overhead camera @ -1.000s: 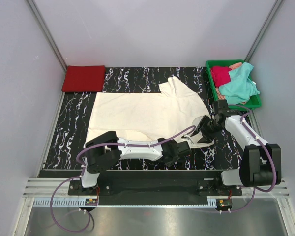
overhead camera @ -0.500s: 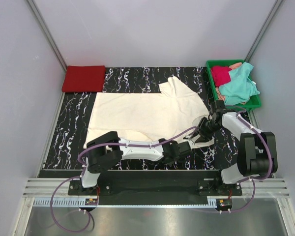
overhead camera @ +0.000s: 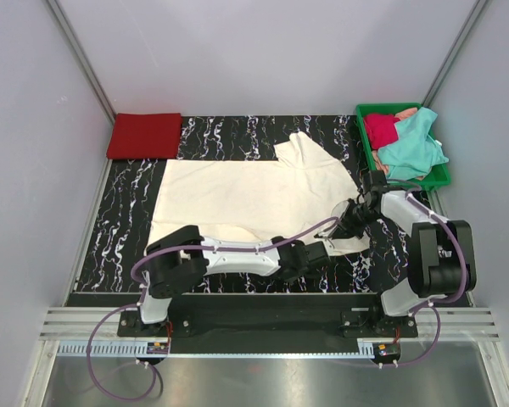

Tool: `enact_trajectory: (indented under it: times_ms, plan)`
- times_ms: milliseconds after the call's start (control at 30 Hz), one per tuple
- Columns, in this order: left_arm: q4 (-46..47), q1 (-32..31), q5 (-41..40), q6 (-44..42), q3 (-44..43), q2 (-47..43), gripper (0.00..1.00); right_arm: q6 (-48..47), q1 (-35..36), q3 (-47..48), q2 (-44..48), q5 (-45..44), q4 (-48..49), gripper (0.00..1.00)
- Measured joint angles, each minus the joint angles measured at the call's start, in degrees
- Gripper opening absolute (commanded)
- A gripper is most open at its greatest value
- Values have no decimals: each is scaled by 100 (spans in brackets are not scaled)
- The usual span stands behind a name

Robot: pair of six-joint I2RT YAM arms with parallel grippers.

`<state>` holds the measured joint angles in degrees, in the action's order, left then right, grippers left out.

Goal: Fold and stack the t-shirts
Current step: Fold the tshirt

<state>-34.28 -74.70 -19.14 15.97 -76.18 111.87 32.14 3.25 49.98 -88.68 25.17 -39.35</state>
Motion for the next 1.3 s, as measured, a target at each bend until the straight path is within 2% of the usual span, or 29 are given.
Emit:
enact_trajectory:
  times_ms: [233,333,600,900,1300]
  plan:
    - [-251,481,-22,-164,-133,-634,0,205,151,520,201,129,-203,0]
    - [-240,927,-2,-236,-337,-804,0,232,179,730,166,155,-210,0]
    - [-229,1707,146,-420,-520,-809,0,249,190,1672,-435,92,-315,0]
    - [-164,2149,236,-529,-820,-573,0,457,197,1974,-426,-184,-404,0]
    - [52,2422,199,-560,-1016,-188,0,885,205,2127,-365,-542,-466,0]
